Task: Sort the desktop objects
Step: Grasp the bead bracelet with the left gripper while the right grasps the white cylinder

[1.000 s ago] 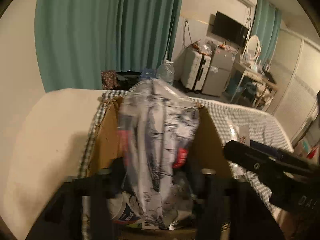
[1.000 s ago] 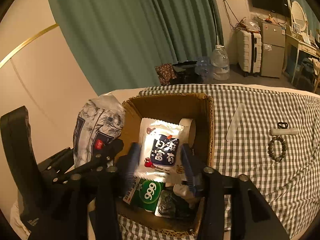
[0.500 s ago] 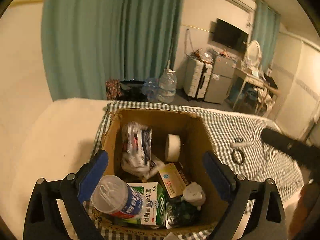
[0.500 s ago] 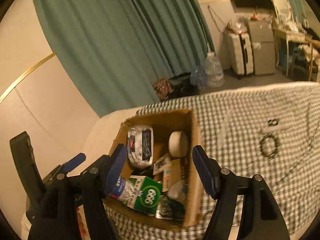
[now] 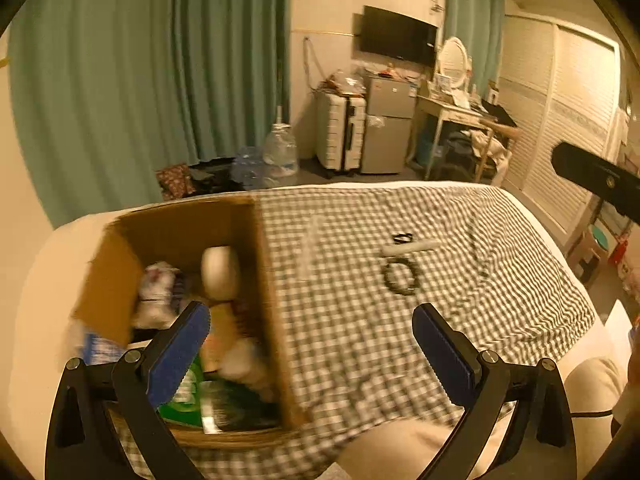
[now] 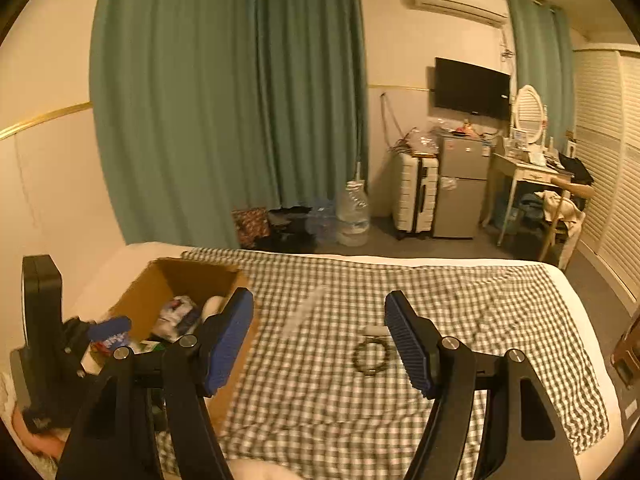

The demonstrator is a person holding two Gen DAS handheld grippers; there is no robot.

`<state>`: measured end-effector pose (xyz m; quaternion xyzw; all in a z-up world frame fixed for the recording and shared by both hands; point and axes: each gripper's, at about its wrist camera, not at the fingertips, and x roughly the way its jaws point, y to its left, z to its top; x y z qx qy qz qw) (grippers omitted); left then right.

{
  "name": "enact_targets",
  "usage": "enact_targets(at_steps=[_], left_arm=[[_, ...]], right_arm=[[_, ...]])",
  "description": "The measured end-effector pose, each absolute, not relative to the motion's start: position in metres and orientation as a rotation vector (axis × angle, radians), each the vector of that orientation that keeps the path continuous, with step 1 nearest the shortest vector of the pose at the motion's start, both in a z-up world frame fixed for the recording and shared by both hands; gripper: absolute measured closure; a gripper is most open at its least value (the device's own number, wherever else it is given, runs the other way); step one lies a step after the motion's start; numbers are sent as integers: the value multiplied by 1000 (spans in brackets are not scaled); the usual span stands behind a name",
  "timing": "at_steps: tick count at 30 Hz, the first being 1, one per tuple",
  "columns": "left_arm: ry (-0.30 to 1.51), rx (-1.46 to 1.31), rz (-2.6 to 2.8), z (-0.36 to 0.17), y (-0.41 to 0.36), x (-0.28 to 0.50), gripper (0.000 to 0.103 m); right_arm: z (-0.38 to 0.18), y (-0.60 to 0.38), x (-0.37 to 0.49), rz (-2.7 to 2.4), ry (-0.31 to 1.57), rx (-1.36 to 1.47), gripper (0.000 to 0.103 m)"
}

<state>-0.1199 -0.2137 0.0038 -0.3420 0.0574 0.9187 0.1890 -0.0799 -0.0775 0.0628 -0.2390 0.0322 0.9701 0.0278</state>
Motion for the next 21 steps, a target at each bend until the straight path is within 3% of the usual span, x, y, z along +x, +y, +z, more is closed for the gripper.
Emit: enact_targets(at_steps=[10, 21], left_arm=[[145, -1125, 2513, -54, -80, -146, 0], [173, -1320, 2556, -156, -5, -218, 0]], right_arm=[[8, 29, -86, 2873, 235, -800, 35], [-100, 129, -137, 2747, 432, -1027, 35]])
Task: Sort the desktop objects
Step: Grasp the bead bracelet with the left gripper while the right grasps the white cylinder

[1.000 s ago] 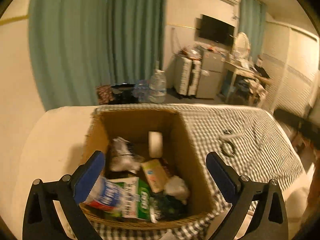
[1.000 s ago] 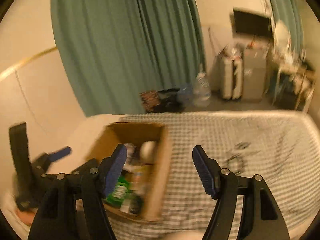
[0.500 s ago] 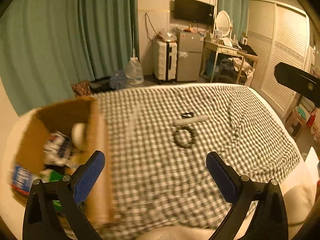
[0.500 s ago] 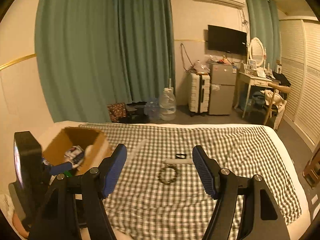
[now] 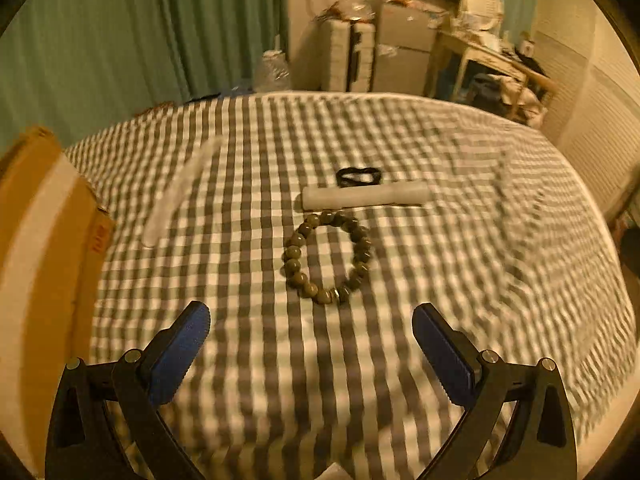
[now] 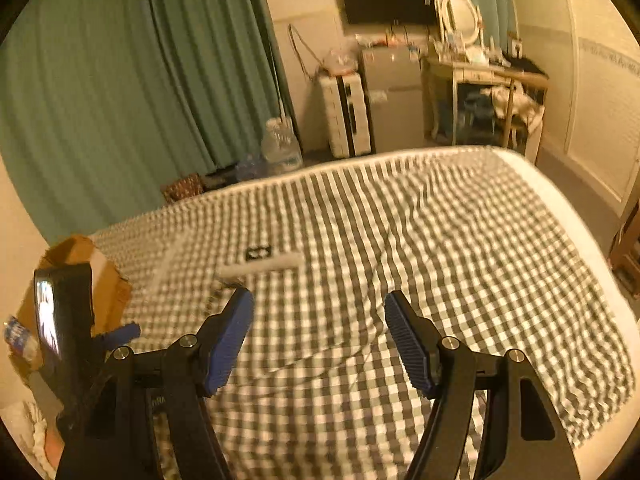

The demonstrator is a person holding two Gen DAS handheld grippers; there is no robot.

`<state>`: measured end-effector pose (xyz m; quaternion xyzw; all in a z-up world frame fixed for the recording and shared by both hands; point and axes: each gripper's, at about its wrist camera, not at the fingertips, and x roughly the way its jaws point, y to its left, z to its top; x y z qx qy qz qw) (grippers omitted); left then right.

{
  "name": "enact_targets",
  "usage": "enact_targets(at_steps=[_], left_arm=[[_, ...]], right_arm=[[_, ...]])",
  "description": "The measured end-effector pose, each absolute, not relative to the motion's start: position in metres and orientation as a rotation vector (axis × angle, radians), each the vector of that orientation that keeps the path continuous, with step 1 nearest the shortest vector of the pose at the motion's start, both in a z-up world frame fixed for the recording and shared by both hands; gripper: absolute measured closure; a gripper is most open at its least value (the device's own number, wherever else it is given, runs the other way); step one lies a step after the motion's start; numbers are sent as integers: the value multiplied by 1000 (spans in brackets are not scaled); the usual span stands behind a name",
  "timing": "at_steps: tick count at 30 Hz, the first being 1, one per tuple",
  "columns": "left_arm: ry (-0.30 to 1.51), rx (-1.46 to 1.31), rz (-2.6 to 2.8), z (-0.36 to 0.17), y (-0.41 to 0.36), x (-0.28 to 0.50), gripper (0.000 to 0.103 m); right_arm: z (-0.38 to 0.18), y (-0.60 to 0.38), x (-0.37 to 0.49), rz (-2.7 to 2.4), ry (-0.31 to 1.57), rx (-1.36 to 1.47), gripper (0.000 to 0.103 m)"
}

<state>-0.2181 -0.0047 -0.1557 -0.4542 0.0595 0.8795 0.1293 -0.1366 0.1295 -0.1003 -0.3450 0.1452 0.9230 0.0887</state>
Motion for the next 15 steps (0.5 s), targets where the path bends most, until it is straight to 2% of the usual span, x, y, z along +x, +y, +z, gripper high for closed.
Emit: enact_targets(at_steps=[6, 7, 9, 10, 11, 12, 15], left_arm=[[98, -1389, 2519, -212, 0, -254, 0], [84, -1304, 2563, -213, -3, -250, 1], [146, -1197, 2639, -208, -1, -245, 40], [236, -1138, 2657, -205, 4, -243, 81], [293, -1113, 2677, -204, 7, -242, 90], [302, -1097, 2697, -203, 5, -242, 90], [133, -1115, 2758, -200, -20, -247, 92]], right_arm=[[-146, 140, -191, 2824, 429, -1145, 35], [-152, 139, -202, 2845, 422, -1166, 35], [-160, 138, -222, 2881, 424, -1192, 35], [-164, 138, -234, 2903, 418, -1204, 35], [-169, 133, -241, 2921, 404, -1216, 35], [-172, 132, -250, 2935, 390, -1225, 35], [-187, 126, -278, 2974, 415, -1278, 35]])
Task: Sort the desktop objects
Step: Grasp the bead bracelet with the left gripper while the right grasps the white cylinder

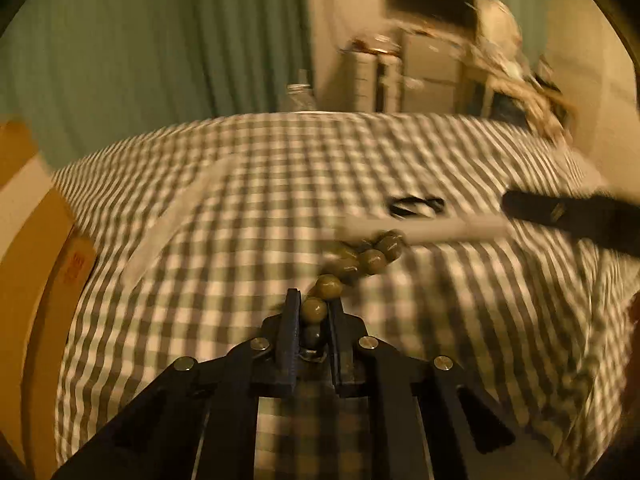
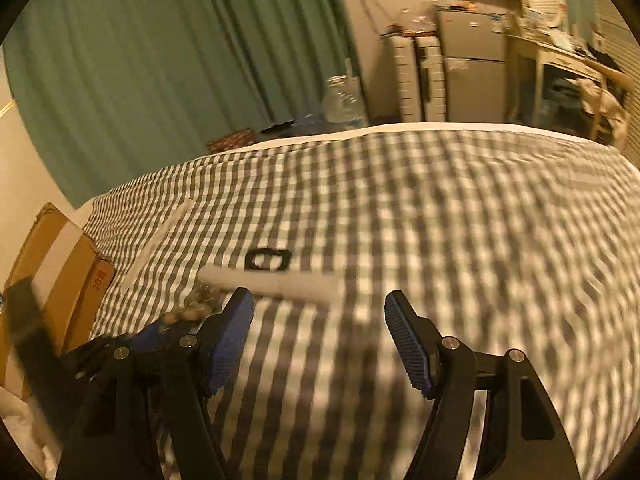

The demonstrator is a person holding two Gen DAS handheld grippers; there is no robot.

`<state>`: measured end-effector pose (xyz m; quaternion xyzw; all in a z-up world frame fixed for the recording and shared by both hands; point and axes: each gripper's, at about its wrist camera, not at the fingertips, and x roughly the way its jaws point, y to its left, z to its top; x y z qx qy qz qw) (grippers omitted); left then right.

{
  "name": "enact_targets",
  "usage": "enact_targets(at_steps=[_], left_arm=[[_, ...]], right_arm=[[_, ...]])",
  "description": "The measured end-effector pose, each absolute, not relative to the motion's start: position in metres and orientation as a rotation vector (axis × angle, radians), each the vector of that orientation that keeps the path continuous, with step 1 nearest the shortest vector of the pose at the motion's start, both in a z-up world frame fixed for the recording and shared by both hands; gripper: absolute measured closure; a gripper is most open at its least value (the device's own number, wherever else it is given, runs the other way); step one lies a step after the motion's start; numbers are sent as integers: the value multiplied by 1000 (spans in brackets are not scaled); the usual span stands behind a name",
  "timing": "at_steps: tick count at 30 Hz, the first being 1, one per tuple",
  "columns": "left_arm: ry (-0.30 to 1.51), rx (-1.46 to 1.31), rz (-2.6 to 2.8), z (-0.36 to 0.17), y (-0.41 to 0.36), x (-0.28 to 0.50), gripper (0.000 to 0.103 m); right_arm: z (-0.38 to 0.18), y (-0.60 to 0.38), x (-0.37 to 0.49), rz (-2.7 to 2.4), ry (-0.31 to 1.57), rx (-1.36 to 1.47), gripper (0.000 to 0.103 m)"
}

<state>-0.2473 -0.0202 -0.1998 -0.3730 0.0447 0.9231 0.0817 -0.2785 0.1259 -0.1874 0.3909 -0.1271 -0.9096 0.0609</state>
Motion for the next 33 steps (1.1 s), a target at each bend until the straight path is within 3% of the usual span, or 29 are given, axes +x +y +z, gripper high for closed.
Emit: enact_targets(at_steps=[6, 8, 11, 14, 16, 23, 26, 29, 33], left_arm=[[11, -1127, 2799, -202, -45, -251, 92], [18, -1126, 2796, -203, -46, -249, 92], [4, -1123, 2792, -204, -49, -245, 92], [-20, -1135, 2808, -199, -53, -250, 92], [-57, -1159, 2803, -195, -62, -250, 92], [-175, -1113, 2713, -153, -91, -229, 92], [-129, -1172, 2742, -128, -100, -216, 92], [-242, -1231, 2691, -105, -113, -208, 92], [-93, -1233, 2673, -75, -121, -200, 92]], right_arm=[[-216, 112, -308, -2696, -340, 1259, 36], [-214, 107, -302, -2691, -305, 1288, 59], [-206, 109, -280, -2698, -339, 1299, 69], [-197, 108, -259, -2697, -380, 1291, 72], [-187, 98, -238, -2711, -343, 1290, 83], [-157, 71, -189, -2744, -306, 1315, 86], [-136, 68, -172, -2809, -281, 1306, 86], [-117, 65, -156, -2854, -230, 1289, 86], [-93, 57, -137, -2895, -159, 1289, 86]])
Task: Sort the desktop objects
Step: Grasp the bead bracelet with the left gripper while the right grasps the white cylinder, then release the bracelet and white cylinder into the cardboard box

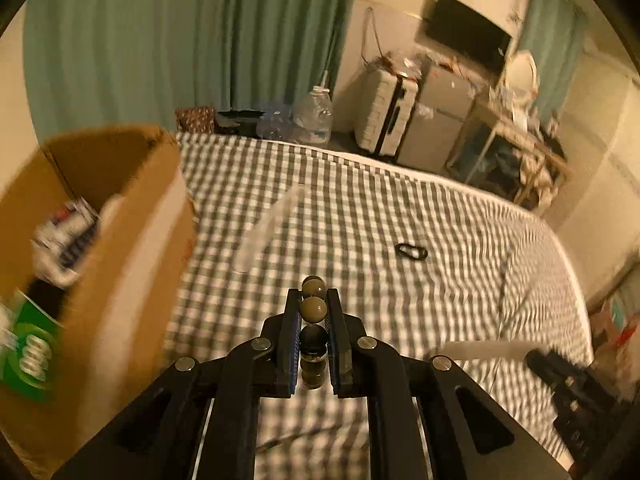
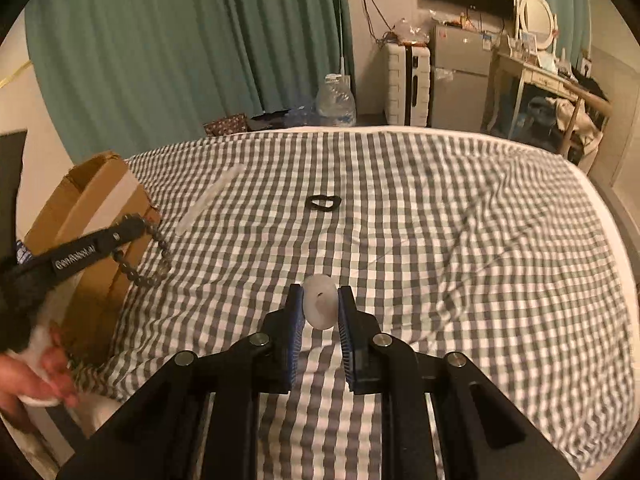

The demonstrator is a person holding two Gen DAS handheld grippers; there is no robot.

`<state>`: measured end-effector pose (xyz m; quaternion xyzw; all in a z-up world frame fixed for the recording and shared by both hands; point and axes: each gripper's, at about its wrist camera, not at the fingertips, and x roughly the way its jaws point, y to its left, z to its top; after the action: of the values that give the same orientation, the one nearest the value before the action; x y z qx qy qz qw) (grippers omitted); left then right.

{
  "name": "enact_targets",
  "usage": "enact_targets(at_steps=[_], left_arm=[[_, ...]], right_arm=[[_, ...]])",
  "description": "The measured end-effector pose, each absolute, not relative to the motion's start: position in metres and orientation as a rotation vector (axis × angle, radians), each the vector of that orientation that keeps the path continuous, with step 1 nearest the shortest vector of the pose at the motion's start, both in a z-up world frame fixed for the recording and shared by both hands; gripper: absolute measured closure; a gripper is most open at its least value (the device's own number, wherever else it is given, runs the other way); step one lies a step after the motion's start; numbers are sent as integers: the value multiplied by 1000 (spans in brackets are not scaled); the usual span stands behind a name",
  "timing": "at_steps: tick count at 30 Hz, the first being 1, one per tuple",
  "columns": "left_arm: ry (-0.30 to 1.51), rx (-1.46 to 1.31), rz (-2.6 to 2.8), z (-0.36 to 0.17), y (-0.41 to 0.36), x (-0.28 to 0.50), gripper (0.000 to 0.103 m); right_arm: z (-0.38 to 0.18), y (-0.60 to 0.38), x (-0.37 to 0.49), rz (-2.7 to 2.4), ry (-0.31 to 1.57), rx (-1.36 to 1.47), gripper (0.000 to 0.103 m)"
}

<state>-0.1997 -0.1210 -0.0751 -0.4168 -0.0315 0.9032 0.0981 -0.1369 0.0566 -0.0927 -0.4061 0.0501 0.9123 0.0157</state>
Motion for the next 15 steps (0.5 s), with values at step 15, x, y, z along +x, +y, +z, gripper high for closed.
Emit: enact_targets(at_steps=[15], left_arm=[[82, -1173, 2635, 34, -242, -166, 92]], right_arm=[[37, -40, -102, 3007, -52, -1006, 87]])
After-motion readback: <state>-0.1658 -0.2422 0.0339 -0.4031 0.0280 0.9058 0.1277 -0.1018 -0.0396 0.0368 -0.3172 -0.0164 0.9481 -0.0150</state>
